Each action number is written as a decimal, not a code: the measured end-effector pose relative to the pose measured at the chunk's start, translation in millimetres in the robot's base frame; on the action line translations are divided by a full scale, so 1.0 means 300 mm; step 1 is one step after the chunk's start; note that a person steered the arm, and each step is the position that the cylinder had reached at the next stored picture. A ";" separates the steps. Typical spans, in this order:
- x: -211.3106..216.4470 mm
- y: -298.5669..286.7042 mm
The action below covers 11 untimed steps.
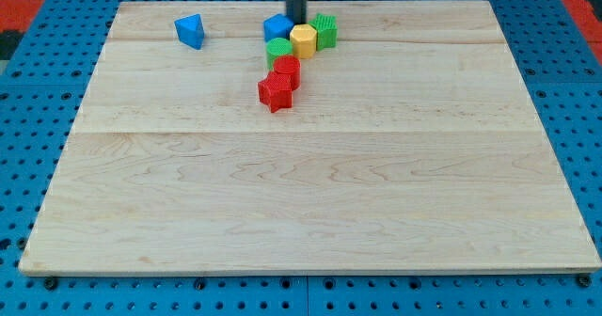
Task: Push the blue triangle diagonally towards the left side
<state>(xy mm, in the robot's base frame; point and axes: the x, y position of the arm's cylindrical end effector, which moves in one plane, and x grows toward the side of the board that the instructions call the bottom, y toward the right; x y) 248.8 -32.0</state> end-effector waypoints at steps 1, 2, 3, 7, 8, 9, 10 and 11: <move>-0.009 -0.136; -0.087 -0.154; -0.041 -0.393; -0.031 -0.362; 0.189 -0.453; 0.101 -0.472; 0.022 -0.506; 0.145 -0.567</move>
